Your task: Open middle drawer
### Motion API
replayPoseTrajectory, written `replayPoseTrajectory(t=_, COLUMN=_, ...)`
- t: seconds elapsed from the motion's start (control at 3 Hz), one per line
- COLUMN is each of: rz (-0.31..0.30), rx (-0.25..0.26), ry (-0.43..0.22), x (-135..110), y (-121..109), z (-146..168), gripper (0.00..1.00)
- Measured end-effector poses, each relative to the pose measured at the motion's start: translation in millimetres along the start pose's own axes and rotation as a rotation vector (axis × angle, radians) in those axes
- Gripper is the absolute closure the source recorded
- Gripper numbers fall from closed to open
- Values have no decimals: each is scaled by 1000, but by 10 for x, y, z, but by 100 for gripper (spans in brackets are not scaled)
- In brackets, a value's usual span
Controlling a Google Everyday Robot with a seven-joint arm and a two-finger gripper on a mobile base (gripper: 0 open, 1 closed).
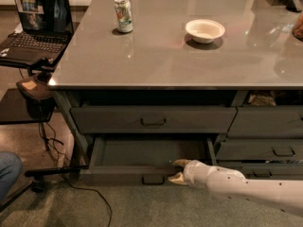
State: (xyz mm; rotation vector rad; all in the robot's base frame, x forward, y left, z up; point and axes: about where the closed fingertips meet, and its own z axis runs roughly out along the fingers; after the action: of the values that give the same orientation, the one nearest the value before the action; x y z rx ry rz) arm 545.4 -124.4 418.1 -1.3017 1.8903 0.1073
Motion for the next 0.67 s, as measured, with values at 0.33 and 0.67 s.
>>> replayPoseTrajectory(t=0.33, rz=0, rx=0, ry=0, x=-17, y=-5, z=-19, gripper=100)
replayPoseTrajectory(t=0.67, rz=-8, rx=4, ry=-4, x=22, y=94, z=-69, gripper=100)
